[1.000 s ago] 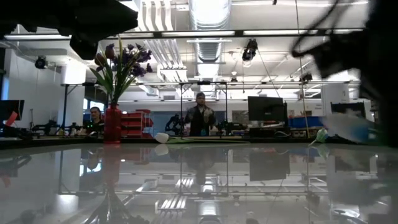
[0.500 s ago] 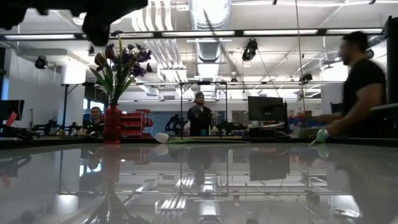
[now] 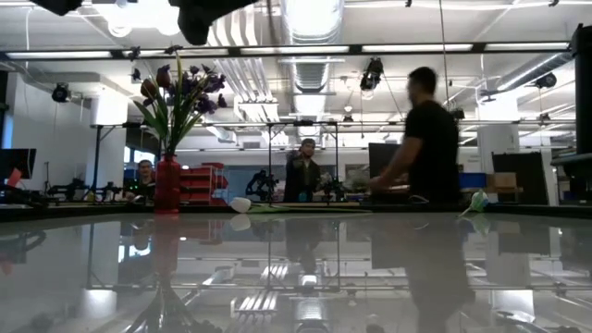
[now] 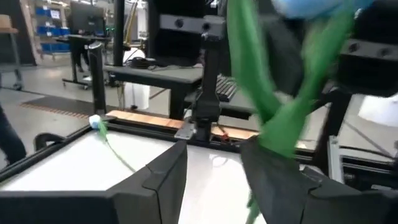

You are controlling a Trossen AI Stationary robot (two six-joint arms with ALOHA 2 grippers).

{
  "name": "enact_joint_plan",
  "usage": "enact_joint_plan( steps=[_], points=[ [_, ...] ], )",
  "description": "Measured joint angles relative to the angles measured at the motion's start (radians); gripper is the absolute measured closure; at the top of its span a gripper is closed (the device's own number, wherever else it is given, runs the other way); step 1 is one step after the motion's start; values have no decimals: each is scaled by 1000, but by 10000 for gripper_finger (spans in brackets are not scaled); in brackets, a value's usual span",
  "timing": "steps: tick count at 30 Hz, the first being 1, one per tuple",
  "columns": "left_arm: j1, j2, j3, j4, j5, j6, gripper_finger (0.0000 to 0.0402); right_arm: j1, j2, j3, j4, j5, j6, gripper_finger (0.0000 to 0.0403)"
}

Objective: Sort flowers into vase by color
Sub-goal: Put the bottom white flower into the yellow vase

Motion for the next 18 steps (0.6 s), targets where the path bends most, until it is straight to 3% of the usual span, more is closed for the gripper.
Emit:
enact_joint_plan(
  steps=[2, 6, 12, 18],
  points=[
    [10, 13, 16, -6, 18, 21, 244, -3, 0, 0, -1, 0, -3, 390],
    [13, 33, 53, -28, 172, 76, 252, -4, 0, 0, -7, 5, -12, 390],
    [17, 7, 88, -312, 178, -38, 260, -3, -28, 2, -118, 0, -5, 390],
    [16, -17, 115, -419, 176, -64, 260, -3, -43, 1, -193, 2, 34, 390]
  ],
)
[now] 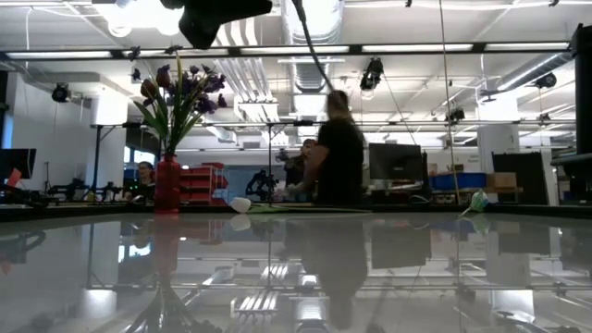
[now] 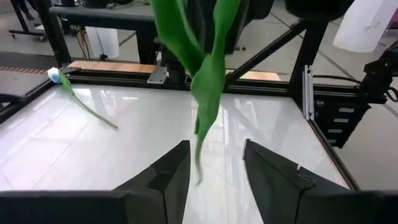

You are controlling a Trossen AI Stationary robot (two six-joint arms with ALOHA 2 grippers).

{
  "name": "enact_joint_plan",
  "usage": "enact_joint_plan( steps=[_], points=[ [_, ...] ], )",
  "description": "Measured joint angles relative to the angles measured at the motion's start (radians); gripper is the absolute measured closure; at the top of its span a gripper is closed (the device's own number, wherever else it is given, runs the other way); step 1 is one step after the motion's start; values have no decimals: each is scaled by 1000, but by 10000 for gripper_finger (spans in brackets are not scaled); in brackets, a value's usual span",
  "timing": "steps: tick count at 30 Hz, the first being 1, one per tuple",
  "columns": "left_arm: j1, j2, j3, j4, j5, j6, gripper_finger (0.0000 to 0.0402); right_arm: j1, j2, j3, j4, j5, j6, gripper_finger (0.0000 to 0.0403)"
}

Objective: Sort flowers into vase by color
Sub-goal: Put the bottom white flower into the yellow vase

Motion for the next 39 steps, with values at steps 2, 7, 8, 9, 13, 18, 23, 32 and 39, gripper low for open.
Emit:
enact_joint_plan(
  steps=[2, 7, 8, 9, 13, 18, 23, 32, 39],
  points=[
    [0, -4, 3, 4, 0, 11, 260, 0, 0, 0, 23, 0, -4, 390],
    [3, 19, 16, 56, 0, 39, 260, 0, 9, -1, 116, -2, -31, 390],
    [4, 26, 15, 81, 0, 49, 260, 0, 11, -1, 149, -3, -38, 390],
    [5, 34, 15, 111, 0, 60, 260, 0, 12, -1, 162, -7, -46, 390],
    [14, 66, 15, 198, -14, 93, 261, 0, 31, -1, 188, -30, -56, 390],
    [18, 68, 15, 203, -37, 119, 265, 0, 38, -2, 176, -28, -46, 390],
    [18, 47, 15, 216, -37, 135, 299, 0, 38, -2, 160, -27, -46, 390],
    [21, 35, 15, 192, -39, 161, 392, 0, 39, -2, 145, 73, -38, 390],
    [21, 31, 42, 128, -39, 209, 391, 1, 39, -2, 108, 73, -44, 390]
  ],
)
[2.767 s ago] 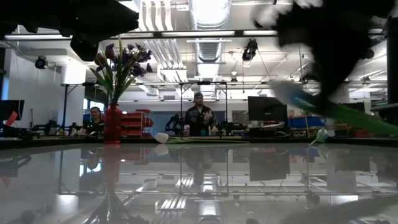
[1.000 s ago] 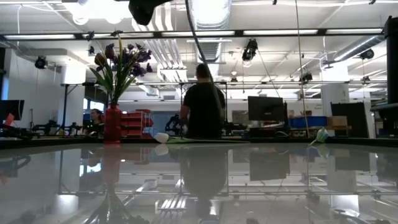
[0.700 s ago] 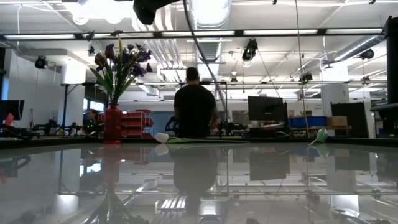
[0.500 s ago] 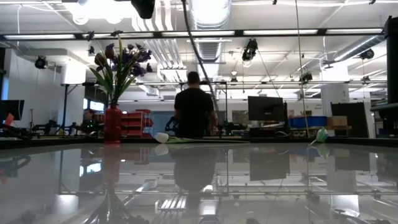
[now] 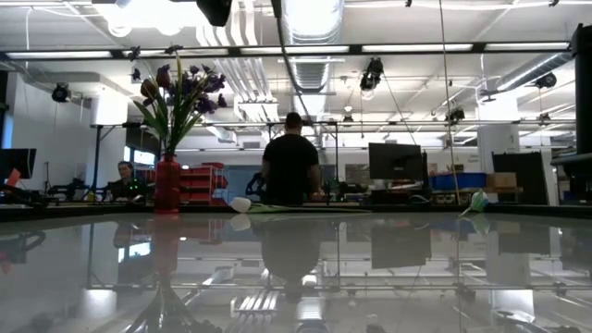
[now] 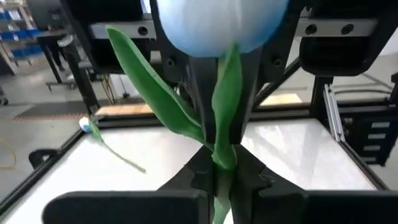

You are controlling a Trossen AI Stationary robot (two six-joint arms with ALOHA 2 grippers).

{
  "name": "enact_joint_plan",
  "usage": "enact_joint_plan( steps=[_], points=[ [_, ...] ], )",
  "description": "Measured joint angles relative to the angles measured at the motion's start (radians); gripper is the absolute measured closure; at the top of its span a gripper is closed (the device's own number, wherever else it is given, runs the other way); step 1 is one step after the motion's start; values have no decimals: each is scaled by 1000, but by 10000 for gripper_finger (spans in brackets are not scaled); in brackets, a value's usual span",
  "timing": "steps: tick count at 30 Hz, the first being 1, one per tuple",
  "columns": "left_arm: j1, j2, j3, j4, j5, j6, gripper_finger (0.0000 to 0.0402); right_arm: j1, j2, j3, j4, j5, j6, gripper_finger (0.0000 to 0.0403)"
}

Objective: Sort flowers into vase by color
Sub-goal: Put the bottom white flower into the yellow vase

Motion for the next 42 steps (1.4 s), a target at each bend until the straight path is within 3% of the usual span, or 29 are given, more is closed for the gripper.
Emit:
enact_joint_plan(
  steps=[4, 9, 14, 20, 24, 31, 36, 42],
  points=[
    [0, -8, 50, -145, 3, -42, 399, -1, 0, 9, -20, -57, -2, 378],
    [0, -10, 82, -189, 20, -44, 401, 0, 0, 19, -20, -70, -2, 313],
    [-4, -50, 83, -256, 20, -41, 401, 21, -6, 52, -54, -5, -15, 243],
    [-36, -209, 83, -471, 22, -51, 401, 72, -56, 107, -234, 116, -41, 193],
    [-52, -353, 89, -625, 187, -49, 401, 106, -93, 108, -295, 218, -37, 175],
    [-52, -568, 198, -998, 507, -119, 402, 111, -99, 106, -306, 240, 36, 168],
    [-52, -683, 248, -1215, 548, -171, 402, 111, -75, 106, -305, 240, 68, 171],
    [-53, -807, 255, -1190, 670, -260, 402, 112, -71, 106, -305, 241, 126, 172]
  ],
)
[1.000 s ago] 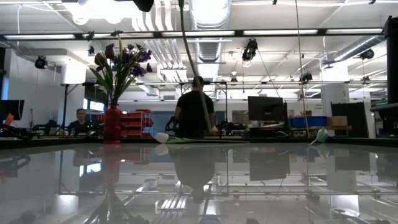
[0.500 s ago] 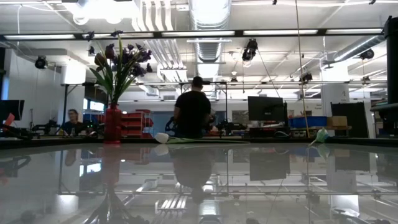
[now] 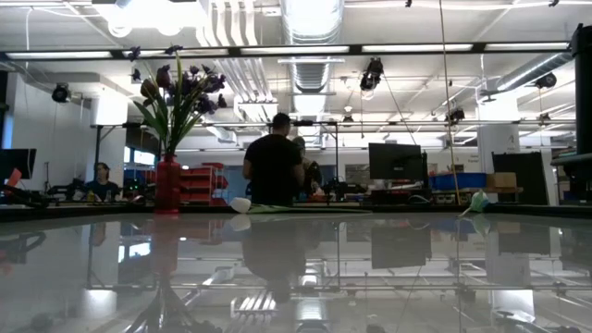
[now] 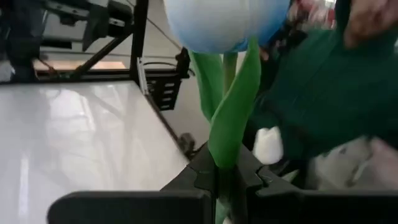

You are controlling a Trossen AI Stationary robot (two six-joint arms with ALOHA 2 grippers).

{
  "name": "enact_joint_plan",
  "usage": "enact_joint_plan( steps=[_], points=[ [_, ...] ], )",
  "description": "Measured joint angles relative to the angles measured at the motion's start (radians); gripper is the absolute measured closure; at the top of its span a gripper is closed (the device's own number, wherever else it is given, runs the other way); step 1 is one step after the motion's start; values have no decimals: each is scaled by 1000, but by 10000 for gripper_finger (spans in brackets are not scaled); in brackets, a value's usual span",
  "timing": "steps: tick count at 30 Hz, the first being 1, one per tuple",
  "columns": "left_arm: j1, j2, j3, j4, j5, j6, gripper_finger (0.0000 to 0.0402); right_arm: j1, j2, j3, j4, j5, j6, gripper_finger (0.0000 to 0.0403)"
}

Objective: Sort flowers into vase by color
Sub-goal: Put the bottom white flower into the yellow vase

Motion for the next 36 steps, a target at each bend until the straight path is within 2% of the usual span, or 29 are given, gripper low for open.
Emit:
enact_joint_plan(
  steps=[5, 9, 12, 17, 19, 24, 30, 36],
  points=[
    [0, -81, -1, -97, -22, -106, 401, 6, 1, 0, 0, 1, 16, 172],
    [1, -107, -31, -90, -23, -142, 401, 6, 1, 0, 0, 1, 48, 172],
    [1, -100, -85, -27, 49, -149, 401, 6, 1, 0, 0, 1, 64, 172],
    [-19, -67, -214, 221, 231, -102, 401, 5, 0, 0, 1, 1, 98, 172],
    [-37, -58, -249, 252, 262, -96, 401, 6, 0, 3, -1, 5, 106, 172],
    [-94, -53, -314, 248, 255, -95, 401, 5, -2, 23, 5, 28, 108, 172],
    [-168, -49, -329, 269, 139, -20, 401, -12, -2, 33, 5, 53, 97, 172],
    [-242, -23, -329, 309, 97, 14, 401, -28, -2, 33, 5, 54, 97, 172]
  ],
)
